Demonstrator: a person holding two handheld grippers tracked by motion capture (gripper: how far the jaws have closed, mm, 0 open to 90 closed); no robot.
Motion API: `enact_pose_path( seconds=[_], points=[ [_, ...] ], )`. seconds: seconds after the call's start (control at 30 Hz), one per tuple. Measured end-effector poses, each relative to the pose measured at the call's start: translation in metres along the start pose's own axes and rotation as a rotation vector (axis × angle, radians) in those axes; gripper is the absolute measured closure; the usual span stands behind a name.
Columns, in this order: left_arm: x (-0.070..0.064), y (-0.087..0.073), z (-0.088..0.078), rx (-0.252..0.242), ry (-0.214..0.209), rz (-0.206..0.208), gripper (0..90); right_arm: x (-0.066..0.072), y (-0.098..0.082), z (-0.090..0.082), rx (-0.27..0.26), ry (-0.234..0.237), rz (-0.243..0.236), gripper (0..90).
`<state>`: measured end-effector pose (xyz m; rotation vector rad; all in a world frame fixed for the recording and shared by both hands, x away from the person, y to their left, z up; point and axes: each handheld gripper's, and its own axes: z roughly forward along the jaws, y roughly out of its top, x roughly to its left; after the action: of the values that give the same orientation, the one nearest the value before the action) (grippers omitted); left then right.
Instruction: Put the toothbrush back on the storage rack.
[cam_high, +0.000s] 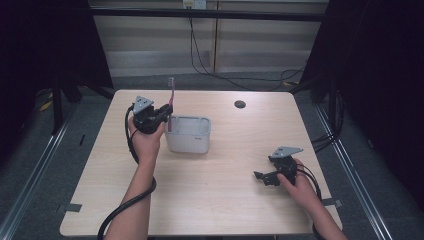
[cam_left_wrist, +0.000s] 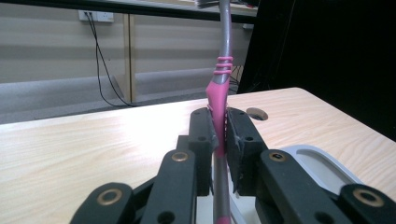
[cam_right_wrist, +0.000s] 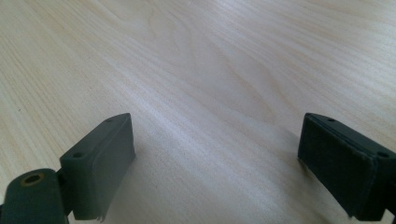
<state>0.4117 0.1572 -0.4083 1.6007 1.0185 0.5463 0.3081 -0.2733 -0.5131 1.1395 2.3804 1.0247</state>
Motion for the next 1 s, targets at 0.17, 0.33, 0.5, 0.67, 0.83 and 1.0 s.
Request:
enact_pose_path(
  seconds=[0.17,0.33,0.5,0.67,0.83,1.0],
  points=[
    [0.001,-0.003,-0.003,0.006,0.000,-0.004,81.1,0.000,0.000,0.000,0.001,0.001,0.001,10.1],
    [0.001,-0.006,-0.005,0.019,-0.002,0.007,81.0,0.000,0.000,0.000,0.001,0.000,0.002,10.1],
    [0.002,-0.008,-0.008,0.024,-0.004,0.002,81.0,0.000,0.000,0.000,0.000,0.001,0.001,10.1],
    [0.002,-0.010,-0.010,0.037,-0.002,0.015,81.1,0.000,0.000,0.000,0.001,0.001,0.001,10.1],
    [0.000,-0.011,-0.011,0.045,-0.006,0.018,81.1,0.000,0.000,0.000,0.001,0.001,0.001,10.1],
    [-0.002,-0.012,-0.012,0.054,-0.008,0.029,81.1,0.000,0.000,0.000,0.001,0.001,0.001,10.1]
  ],
)
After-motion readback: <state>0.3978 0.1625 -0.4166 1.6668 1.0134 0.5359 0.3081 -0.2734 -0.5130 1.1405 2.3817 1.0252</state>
